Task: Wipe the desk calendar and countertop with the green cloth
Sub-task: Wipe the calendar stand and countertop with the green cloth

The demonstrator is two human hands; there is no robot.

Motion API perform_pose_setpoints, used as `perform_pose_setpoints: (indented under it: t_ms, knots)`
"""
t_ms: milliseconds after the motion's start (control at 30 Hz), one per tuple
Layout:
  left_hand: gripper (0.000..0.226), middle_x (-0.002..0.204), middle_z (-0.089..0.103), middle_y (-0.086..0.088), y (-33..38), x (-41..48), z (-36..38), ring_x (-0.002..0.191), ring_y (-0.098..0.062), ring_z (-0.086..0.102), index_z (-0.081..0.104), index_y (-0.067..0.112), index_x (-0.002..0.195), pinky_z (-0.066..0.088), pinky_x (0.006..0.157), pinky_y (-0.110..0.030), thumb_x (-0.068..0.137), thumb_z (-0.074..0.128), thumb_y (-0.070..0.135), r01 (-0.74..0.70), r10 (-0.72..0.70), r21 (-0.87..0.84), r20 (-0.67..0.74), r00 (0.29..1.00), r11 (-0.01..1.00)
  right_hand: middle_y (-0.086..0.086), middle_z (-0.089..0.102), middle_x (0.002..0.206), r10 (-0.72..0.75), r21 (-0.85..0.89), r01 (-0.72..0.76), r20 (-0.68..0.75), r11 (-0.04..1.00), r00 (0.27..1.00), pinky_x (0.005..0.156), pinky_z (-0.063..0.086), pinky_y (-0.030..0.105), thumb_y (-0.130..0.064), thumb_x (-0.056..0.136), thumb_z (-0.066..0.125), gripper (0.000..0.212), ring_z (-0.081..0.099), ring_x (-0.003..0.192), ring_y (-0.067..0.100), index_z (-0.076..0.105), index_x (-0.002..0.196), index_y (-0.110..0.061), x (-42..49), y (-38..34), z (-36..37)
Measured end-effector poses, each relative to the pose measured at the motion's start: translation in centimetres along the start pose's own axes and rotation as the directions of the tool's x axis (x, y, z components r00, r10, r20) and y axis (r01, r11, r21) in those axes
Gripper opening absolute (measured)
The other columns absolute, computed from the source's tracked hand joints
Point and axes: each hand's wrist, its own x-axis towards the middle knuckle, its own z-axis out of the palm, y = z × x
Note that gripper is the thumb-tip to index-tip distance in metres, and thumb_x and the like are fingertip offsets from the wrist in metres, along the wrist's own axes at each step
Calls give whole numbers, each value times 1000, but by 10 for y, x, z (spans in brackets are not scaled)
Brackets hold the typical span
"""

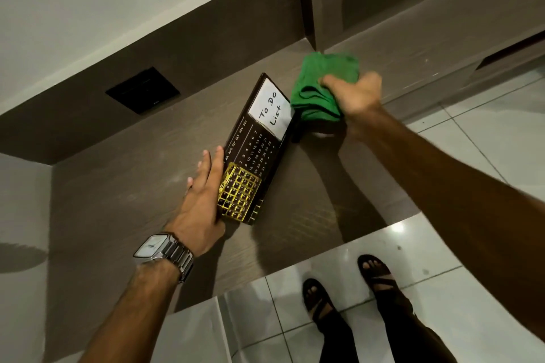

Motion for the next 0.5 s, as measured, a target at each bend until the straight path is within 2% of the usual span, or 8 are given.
perform_pose_setpoints:
  t_ms: [67,133,167,200,267,333,433,500]
  knots:
    - [127,157,-19,-1,-1,1,0,144,-18,-13,-27,42,138,-10,114,-42,66,66,-6,1,-1,1,2,1000,1000,3,74,94,-259,-196,281,131,939,957,78,59,35,-29,64,76,40,70,84,16,72,100,-13,-2,-9,-11]
    - [127,157,-18,-1,-2,2,0,144,-18,-13,-27,41,138,-10,114,-42,65,67,-5,3,-3,6,3,1000,1000,8,70,100,-497,-375,628,392,682,774,82,54,38,-14,64,64,39,64,92,22,67,103,-13,-12,-3,-18]
    - [127,157,-18,-2,-2,2,0,145,-18,-13,-26,41,138,-9,114,-43,65,67,-4,3,-3,9,6,1000,1000,11,67,109,-539,-406,739,508,538,672,87,51,41,-6,63,61,46,61,101,28,64,108,-13,-19,7,-19]
    - [127,157,-18,-2,-2,2,0,145,-18,-13,-26,40,138,-9,115,-44,65,67,-4,2,-2,10,9,1000,1000,13,64,119,-536,-437,799,593,413,601,89,49,43,-1,64,62,53,58,109,33,62,115,-16,-27,18,-18]
    - [127,157,-18,-2,-2,2,0,145,-18,-13,-26,40,139,-8,115,-44,65,69,-2,-6,5,11,15,1000,1000,8,58,135,-463,-503,831,694,237,552,89,44,43,-2,74,66,58,52,121,33,60,126,-26,-43,38,-15]
    - [127,158,-18,-2,-2,2,0,145,-19,-12,-24,38,141,-9,114,-42,64,69,-2,-12,12,12,15,1000,1000,0,55,141,-396,-477,865,771,157,498,95,38,47,-9,81,66,53,43,131,30,59,130,-27,-59,53,-10]
    - [127,158,-17,-2,-1,1,-1,145,-19,-12,-22,35,143,-8,114,-42,65,70,-3,-12,12,13,19,1000,1000,-1,61,136,-375,-353,931,854,90,360,95,39,52,-14,78,74,52,45,128,33,62,128,-24,-76,68,-3]
    - [126,158,-17,-3,0,0,-2,145,-19,-12,-21,33,144,-8,115,-43,65,70,-2,-18,18,7,23,1000,1000,-2,59,137,-313,-306,949,897,69,312,93,41,52,-17,80,72,52,43,127,32,60,130,-25,-80,66,-2]
